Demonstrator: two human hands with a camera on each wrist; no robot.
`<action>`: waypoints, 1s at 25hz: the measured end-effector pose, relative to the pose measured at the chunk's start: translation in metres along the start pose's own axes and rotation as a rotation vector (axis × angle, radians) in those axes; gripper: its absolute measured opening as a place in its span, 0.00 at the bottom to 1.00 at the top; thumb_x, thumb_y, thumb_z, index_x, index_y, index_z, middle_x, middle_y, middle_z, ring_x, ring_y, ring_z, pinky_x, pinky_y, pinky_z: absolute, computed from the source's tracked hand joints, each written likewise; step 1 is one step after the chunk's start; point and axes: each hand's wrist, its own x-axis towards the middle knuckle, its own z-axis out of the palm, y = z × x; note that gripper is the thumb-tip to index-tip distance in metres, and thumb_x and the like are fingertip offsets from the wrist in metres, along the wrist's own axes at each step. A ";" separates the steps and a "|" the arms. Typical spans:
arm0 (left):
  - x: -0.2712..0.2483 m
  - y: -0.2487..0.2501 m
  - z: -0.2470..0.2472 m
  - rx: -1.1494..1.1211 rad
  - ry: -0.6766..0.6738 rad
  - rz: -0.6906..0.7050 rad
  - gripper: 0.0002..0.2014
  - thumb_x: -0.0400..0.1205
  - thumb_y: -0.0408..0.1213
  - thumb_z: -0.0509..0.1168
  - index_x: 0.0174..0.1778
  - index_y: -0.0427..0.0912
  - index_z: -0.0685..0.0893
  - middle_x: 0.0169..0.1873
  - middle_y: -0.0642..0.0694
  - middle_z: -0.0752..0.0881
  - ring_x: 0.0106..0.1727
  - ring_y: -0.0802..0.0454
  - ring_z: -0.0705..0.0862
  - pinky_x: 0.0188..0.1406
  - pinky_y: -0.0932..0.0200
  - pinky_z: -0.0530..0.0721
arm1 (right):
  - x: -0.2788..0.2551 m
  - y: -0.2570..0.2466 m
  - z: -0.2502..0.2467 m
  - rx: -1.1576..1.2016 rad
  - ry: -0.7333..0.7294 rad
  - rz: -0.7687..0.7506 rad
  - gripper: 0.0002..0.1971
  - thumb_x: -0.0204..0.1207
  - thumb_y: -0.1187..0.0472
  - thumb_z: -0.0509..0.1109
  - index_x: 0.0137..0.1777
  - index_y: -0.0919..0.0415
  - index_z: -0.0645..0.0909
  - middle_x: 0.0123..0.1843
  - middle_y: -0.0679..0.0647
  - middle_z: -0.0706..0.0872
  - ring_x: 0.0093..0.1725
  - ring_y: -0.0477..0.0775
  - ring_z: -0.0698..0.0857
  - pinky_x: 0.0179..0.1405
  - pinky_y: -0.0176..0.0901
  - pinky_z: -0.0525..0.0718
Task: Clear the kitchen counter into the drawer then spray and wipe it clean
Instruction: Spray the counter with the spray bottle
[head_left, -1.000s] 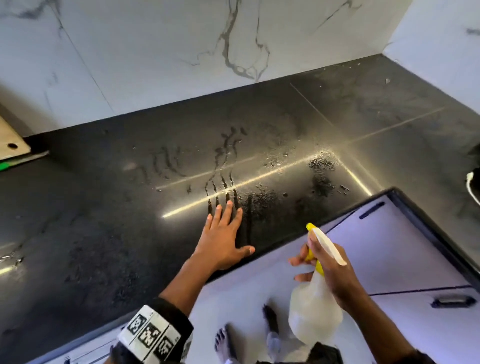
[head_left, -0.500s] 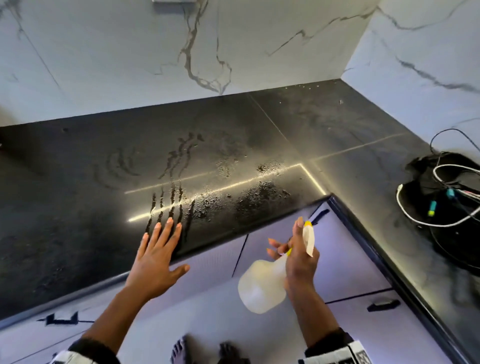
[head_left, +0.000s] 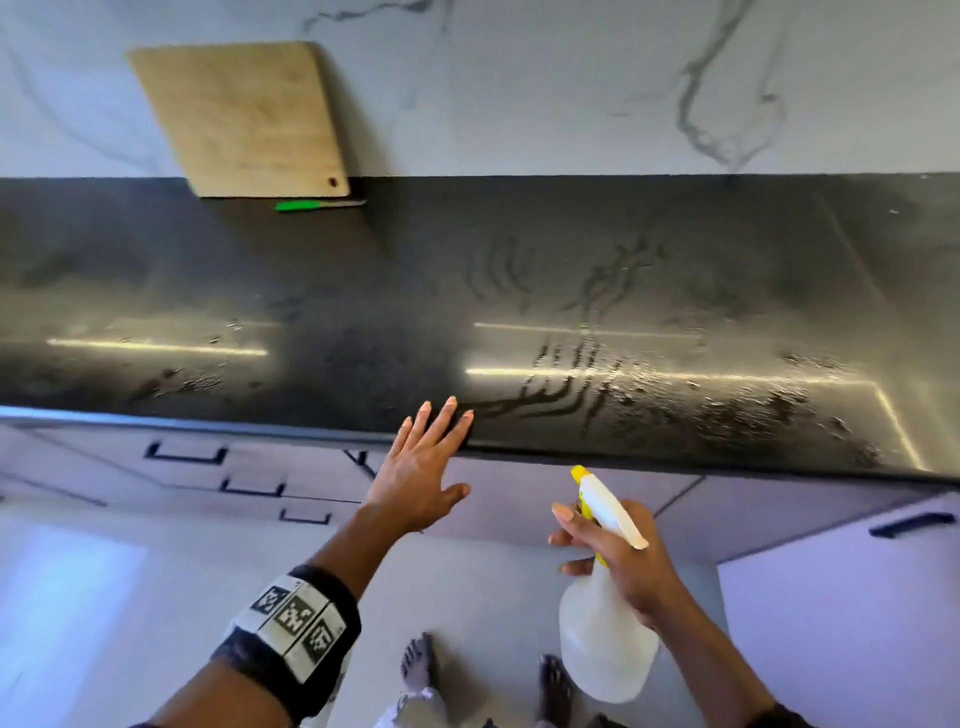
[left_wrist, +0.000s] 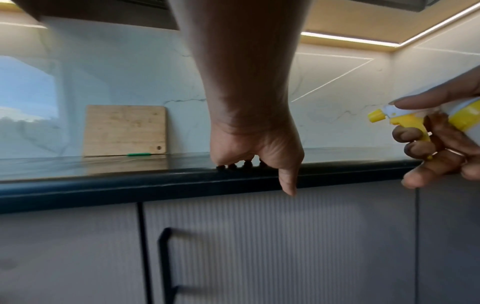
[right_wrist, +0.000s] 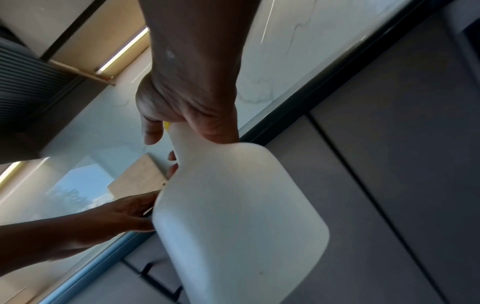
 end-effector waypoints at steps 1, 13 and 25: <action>-0.008 -0.016 -0.003 -0.015 0.012 -0.039 0.45 0.81 0.52 0.67 0.86 0.55 0.42 0.85 0.52 0.36 0.85 0.47 0.34 0.82 0.50 0.35 | 0.006 -0.001 0.018 -0.020 -0.029 0.002 0.20 0.62 0.49 0.82 0.41 0.67 0.84 0.32 0.61 0.87 0.42 0.65 0.91 0.35 0.54 0.88; -0.115 -0.250 -0.038 -0.110 0.003 -0.275 0.50 0.81 0.52 0.67 0.85 0.54 0.34 0.83 0.52 0.29 0.83 0.42 0.29 0.84 0.38 0.41 | 0.045 -0.009 0.285 -0.161 -0.203 0.036 0.33 0.52 0.39 0.84 0.51 0.61 0.84 0.28 0.63 0.79 0.41 0.66 0.91 0.36 0.54 0.85; -0.261 -0.481 -0.067 -0.337 0.162 -0.570 0.41 0.81 0.57 0.66 0.86 0.56 0.51 0.85 0.51 0.40 0.86 0.50 0.37 0.85 0.48 0.46 | 0.085 -0.010 0.567 -0.231 -0.452 0.067 0.07 0.72 0.50 0.80 0.46 0.48 0.85 0.37 0.64 0.86 0.42 0.63 0.90 0.44 0.60 0.88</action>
